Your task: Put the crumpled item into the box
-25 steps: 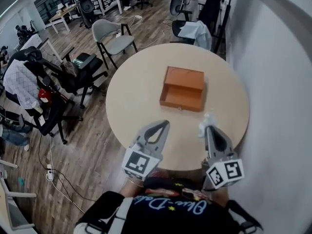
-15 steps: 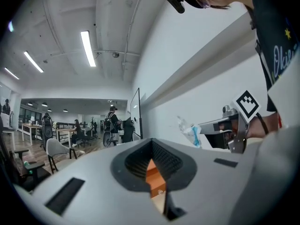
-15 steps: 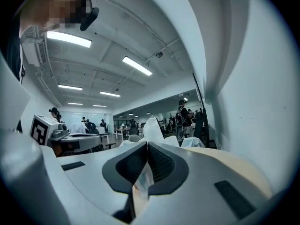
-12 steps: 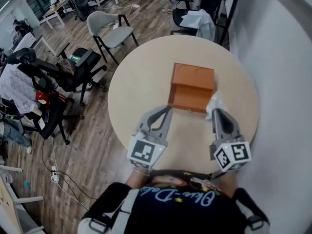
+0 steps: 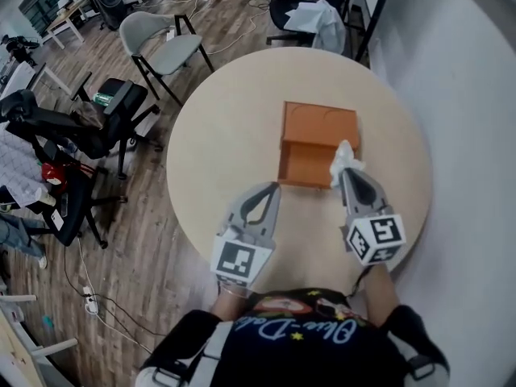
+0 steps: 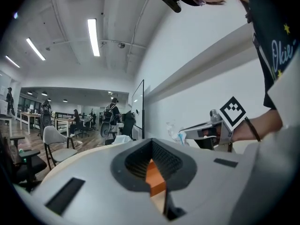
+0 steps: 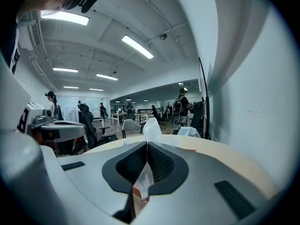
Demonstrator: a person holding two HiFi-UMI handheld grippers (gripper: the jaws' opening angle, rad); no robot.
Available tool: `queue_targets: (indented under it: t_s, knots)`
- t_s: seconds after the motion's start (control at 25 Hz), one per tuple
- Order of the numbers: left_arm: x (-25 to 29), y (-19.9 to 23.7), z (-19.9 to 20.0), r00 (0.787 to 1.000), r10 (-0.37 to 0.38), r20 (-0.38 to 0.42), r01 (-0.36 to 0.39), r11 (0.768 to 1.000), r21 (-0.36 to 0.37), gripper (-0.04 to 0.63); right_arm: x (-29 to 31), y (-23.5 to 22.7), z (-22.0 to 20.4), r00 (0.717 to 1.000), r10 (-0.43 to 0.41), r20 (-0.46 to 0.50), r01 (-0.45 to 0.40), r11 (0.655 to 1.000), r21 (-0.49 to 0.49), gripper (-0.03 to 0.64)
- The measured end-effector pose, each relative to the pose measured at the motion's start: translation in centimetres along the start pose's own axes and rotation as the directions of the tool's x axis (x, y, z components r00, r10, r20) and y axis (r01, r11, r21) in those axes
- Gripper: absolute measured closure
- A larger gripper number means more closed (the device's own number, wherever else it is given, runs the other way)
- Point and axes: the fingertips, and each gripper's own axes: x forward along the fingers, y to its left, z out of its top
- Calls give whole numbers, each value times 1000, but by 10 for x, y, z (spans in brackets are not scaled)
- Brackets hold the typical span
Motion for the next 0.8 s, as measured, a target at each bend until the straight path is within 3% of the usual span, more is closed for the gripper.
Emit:
queue_targets:
  t_s: [0.36, 0.8]
  knots:
    - [19, 18, -24, 1000, -25, -19, 24, 999, -30, 603, 60, -1, -56, 988, 6, -153, -14, 999, -51, 615]
    - [26, 40, -38, 999, -7, -49, 5, 999, -45, 603, 105, 3, -100, 949, 21, -315, -65, 990, -128, 615]
